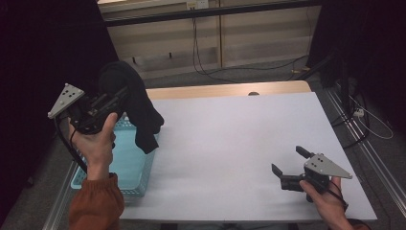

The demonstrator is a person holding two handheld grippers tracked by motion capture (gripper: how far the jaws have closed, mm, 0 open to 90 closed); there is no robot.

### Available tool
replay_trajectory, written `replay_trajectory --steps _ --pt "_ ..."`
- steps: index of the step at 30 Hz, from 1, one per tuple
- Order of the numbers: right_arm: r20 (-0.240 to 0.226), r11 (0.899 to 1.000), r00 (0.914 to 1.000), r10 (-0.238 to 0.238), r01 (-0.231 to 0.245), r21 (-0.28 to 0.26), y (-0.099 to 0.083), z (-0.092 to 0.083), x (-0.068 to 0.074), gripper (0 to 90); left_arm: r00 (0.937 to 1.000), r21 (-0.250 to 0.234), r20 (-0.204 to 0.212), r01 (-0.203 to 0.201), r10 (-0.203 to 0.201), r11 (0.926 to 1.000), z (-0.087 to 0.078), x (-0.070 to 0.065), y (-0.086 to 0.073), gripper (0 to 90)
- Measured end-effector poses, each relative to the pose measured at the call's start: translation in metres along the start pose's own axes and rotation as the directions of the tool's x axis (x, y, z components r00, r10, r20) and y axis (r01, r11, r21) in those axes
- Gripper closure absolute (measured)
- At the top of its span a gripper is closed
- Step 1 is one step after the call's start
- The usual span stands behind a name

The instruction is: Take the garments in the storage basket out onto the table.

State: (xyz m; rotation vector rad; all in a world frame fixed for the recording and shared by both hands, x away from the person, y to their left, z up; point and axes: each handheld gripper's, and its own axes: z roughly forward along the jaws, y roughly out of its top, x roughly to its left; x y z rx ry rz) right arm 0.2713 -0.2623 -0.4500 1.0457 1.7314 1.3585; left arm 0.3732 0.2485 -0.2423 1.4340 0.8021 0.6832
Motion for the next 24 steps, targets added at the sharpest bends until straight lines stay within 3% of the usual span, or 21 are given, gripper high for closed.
replay_trajectory --steps 6,11,24 --pt "0.000 1.000 1.0000 0.001 -0.001 -0.001 0.000 0.000 0.000 0.0 0.9994 0.000 0.033 0.008 -0.008 1.0000 0.011 -0.010 0.000 72.4" --pt "0.001 1.000 1.0000 0.000 0.000 0.000 0.000 0.000 0.000 0.0 0.9981 0.007 0.061 -0.013 0.012 0.9999 0.022 -0.022 0.004 72.4" --pt "0.000 1.000 1.0000 0.000 0.000 -0.002 0.000 -0.001 0.000 0.0 0.9897 0.022 0.143 -0.011 0.008 0.9997 0.048 -0.049 0.003 72.4"
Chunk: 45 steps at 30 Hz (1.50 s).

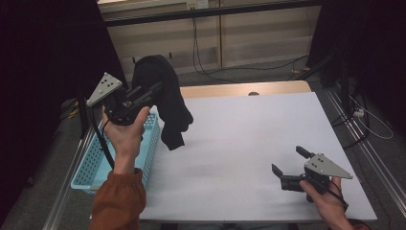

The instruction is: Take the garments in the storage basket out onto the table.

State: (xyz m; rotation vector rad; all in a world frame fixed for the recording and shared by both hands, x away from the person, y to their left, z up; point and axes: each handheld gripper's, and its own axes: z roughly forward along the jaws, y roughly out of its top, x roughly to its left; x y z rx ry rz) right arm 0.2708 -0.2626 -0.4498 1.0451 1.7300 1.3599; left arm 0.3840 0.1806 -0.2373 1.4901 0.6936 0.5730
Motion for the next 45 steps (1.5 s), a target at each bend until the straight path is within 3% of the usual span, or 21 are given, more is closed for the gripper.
replay_trajectory --steps 11,30,34,39,45 --pt "-0.006 1.000 1.0000 0.000 0.000 0.003 0.000 0.000 0.000 0.0 0.9982 0.028 0.044 0.040 -0.041 0.9988 0.022 -0.012 -0.020 72.3" --pt "-0.017 1.000 0.9999 0.001 -0.001 0.005 0.000 0.001 0.000 0.0 0.9930 0.103 0.107 0.040 -0.050 0.9939 0.055 -0.035 -0.045 72.3" --pt "-0.017 1.000 0.9999 0.001 -0.001 0.006 0.000 0.000 0.000 0.0 0.9919 0.129 0.104 0.060 -0.073 0.9899 0.062 -0.034 -0.056 72.3" --pt "-0.018 1.000 0.9998 0.001 -0.001 0.007 0.000 0.001 0.000 0.0 0.9923 0.156 0.105 0.049 -0.066 0.9866 0.069 -0.037 -0.065 72.3" --pt "-0.018 1.000 0.9998 -0.002 0.002 0.009 0.000 0.001 0.000 0.0 0.9878 0.187 0.122 0.072 -0.096 0.9798 0.083 -0.042 -0.079 72.2"
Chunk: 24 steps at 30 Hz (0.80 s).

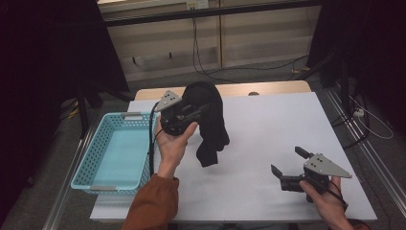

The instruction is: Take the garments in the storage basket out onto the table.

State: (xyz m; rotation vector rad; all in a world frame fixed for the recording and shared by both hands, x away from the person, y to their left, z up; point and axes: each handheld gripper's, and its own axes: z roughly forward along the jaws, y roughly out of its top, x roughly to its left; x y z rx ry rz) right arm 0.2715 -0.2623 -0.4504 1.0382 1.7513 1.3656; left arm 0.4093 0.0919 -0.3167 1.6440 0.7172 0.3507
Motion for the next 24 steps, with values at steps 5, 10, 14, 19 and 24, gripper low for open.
replay_trajectory --steps 5,10,14,19,24 --pt "-0.001 1.000 1.0000 0.000 0.000 -0.001 0.000 -0.001 0.000 0.0 0.9998 0.034 -0.009 -0.018 0.018 0.9993 0.010 -0.004 -0.008 72.2" --pt "-0.002 1.000 1.0000 -0.002 0.002 0.000 0.000 -0.001 0.000 0.0 0.9996 0.072 -0.004 -0.029 0.030 0.9970 0.019 -0.006 -0.018 72.1" --pt "-0.002 1.000 1.0000 -0.003 0.003 0.000 0.000 -0.001 0.000 0.0 0.9996 0.086 0.004 -0.026 0.026 0.9959 0.025 -0.006 -0.027 72.0" --pt "-0.004 1.000 1.0000 -0.004 0.004 0.004 0.000 0.000 0.000 0.0 0.9998 0.114 -0.001 -0.019 0.019 0.9933 0.032 -0.006 -0.034 72.0" --pt "-0.006 1.000 1.0000 -0.001 0.001 0.001 0.000 -0.001 0.000 0.0 0.9997 0.136 0.003 -0.026 0.026 0.9904 0.038 -0.006 -0.039 71.9"
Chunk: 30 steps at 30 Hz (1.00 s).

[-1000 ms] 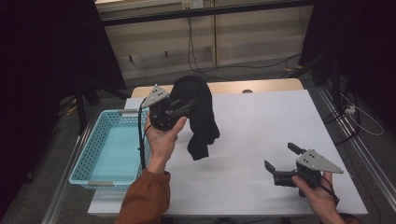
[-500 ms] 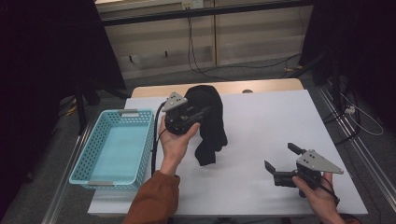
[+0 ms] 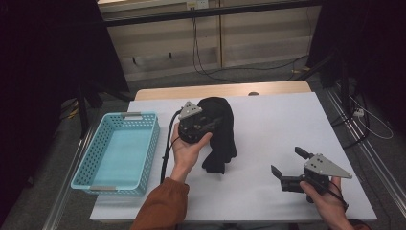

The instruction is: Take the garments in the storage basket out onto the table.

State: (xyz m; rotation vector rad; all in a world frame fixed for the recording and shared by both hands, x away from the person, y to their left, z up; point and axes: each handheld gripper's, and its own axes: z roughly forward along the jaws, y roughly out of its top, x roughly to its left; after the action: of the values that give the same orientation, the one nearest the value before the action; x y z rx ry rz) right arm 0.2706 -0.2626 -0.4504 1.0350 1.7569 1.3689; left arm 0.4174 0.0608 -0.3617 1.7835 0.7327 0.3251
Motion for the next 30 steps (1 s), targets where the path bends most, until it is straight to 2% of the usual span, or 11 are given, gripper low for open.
replay_trajectory --steps 4,9,16,18,25,27,30 --pt "0.002 1.000 1.0000 -0.001 0.001 0.001 0.000 0.000 0.000 0.0 0.9999 0.022 0.013 0.000 -0.001 0.9998 0.007 -0.003 -0.005 71.9" --pt "0.004 1.000 1.0000 -0.002 0.002 0.003 0.000 -0.001 0.000 0.0 0.9997 0.069 0.025 0.006 -0.008 0.9976 0.022 -0.005 -0.019 71.7" --pt "0.011 1.000 0.9999 0.000 0.000 0.004 -0.001 -0.003 0.000 0.0 0.9994 0.121 0.034 -0.011 0.007 0.9926 0.037 -0.010 -0.030 71.0" --pt "0.011 1.000 0.9999 0.000 0.000 0.004 -0.001 -0.003 0.000 0.0 0.9992 0.138 0.040 -0.014 0.008 0.9904 0.041 -0.011 -0.032 71.0" --pt "0.012 1.000 0.9999 -0.001 0.001 0.006 -0.001 -0.004 0.000 0.0 0.9996 0.195 0.019 -0.023 0.019 0.9805 0.053 -0.013 -0.044 70.3" --pt "0.012 1.000 0.9999 0.000 0.000 0.006 -0.001 -0.004 0.000 0.0 0.9994 0.222 0.012 -0.034 0.032 0.9745 0.058 -0.013 -0.048 69.8" --pt "0.010 1.000 0.9999 -0.002 0.002 0.006 -0.001 -0.004 0.000 0.0 0.9997 0.245 0.016 -0.023 0.020 0.9693 0.064 -0.012 -0.054 69.5"
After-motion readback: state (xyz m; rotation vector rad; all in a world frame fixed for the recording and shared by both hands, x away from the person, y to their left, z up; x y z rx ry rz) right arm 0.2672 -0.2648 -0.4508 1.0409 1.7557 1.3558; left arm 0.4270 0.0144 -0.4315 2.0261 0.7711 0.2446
